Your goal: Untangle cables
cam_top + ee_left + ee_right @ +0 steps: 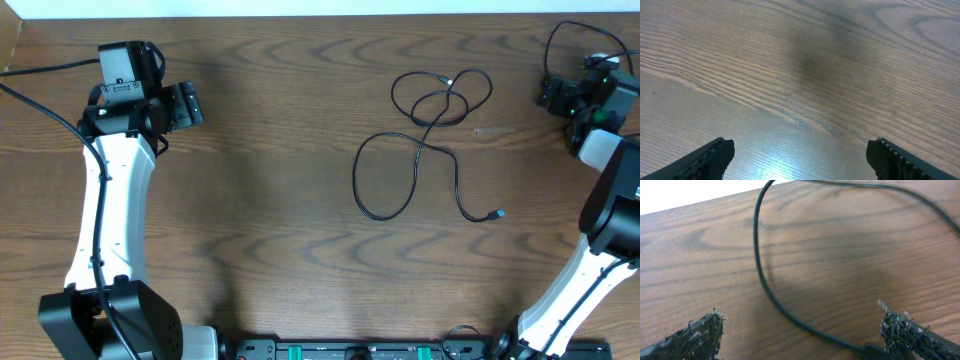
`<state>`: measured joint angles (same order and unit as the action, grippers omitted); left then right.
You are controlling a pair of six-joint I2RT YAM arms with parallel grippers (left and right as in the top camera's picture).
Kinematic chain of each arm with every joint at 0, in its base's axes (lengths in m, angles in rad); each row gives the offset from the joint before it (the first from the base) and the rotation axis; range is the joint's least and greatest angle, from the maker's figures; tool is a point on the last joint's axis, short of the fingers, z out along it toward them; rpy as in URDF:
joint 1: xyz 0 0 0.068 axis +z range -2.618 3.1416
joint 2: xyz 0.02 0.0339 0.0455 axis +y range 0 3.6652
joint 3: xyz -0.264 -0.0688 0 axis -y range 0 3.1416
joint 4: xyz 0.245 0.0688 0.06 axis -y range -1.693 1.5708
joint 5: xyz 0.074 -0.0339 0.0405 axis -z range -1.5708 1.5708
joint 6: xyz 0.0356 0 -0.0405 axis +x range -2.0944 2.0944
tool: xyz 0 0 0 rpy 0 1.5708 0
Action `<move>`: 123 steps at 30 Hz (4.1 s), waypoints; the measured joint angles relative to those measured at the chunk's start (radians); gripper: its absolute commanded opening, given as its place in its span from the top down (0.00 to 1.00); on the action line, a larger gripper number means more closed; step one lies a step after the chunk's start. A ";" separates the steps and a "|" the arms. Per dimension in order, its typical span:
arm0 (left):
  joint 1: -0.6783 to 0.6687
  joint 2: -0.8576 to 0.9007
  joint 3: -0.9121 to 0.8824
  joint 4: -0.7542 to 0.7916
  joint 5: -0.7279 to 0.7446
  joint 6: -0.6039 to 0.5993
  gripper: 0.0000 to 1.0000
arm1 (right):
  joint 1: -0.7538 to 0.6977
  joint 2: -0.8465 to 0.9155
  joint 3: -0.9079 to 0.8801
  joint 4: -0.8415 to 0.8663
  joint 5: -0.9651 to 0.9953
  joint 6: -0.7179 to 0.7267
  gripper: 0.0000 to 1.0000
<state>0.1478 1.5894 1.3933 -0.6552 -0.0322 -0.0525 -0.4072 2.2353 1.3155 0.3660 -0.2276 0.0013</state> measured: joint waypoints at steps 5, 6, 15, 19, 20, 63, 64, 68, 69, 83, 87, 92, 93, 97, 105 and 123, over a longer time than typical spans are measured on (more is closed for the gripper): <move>0.000 0.000 0.000 0.000 0.000 0.000 0.10 | 0.004 0.035 0.008 -0.022 -0.013 -0.017 0.01; 0.000 0.000 0.000 0.000 0.000 0.000 0.10 | 0.004 0.035 0.011 -0.028 -0.016 -0.020 0.01; 0.000 0.000 0.000 0.000 0.000 0.000 0.10 | 0.004 0.020 0.058 -0.201 -0.020 -0.050 0.06; 0.000 0.000 0.000 0.000 0.000 0.000 0.10 | -0.002 -0.024 0.073 -0.370 -0.010 -0.058 0.18; 0.000 0.000 0.000 0.000 0.000 0.000 0.10 | -0.004 -0.041 0.070 -0.417 0.000 -0.056 0.20; 0.000 0.000 -0.003 0.000 0.000 0.000 0.10 | 0.124 -0.160 0.011 -0.573 0.116 -0.013 0.37; 0.000 0.000 -0.003 0.000 0.000 0.000 0.10 | 0.124 -0.146 0.011 -0.573 0.120 -0.012 0.40; 0.000 0.000 -0.003 0.000 0.000 0.000 0.10 | 0.124 -0.119 0.014 -0.559 0.138 -0.026 0.73; 0.000 0.000 -0.003 0.000 0.000 0.000 0.10 | 0.124 -0.118 0.014 -0.559 0.137 -0.036 0.75; 0.000 0.000 -0.003 0.000 0.000 0.000 0.10 | 0.124 -0.230 0.011 -0.677 0.225 -0.251 0.99; 0.000 0.000 -0.003 0.000 0.000 0.000 0.10 | 0.124 -0.357 0.011 -0.711 0.320 -0.395 0.99; 0.000 0.000 -0.004 0.000 0.000 0.000 0.10 | 0.098 -0.426 0.011 -0.718 0.440 -0.658 0.99; 0.000 0.000 -0.004 0.000 0.000 0.000 0.10 | 0.092 -0.426 0.011 -0.721 0.448 -0.687 0.99; 0.000 0.000 -0.004 0.000 0.000 0.000 0.10 | 0.052 -0.426 0.011 -0.705 0.456 -0.824 0.99; 0.000 0.000 -0.004 0.000 0.000 0.000 0.10 | -0.091 -0.424 0.011 -0.653 0.345 -1.223 0.99; 0.000 0.000 -0.004 0.000 0.000 0.000 0.10 | -0.362 -0.182 0.011 -0.568 0.272 -1.867 0.40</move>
<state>0.1478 1.5894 1.3895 -0.6548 -0.0322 -0.0528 -0.7689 2.0537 1.3262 -0.2016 0.0444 -1.8660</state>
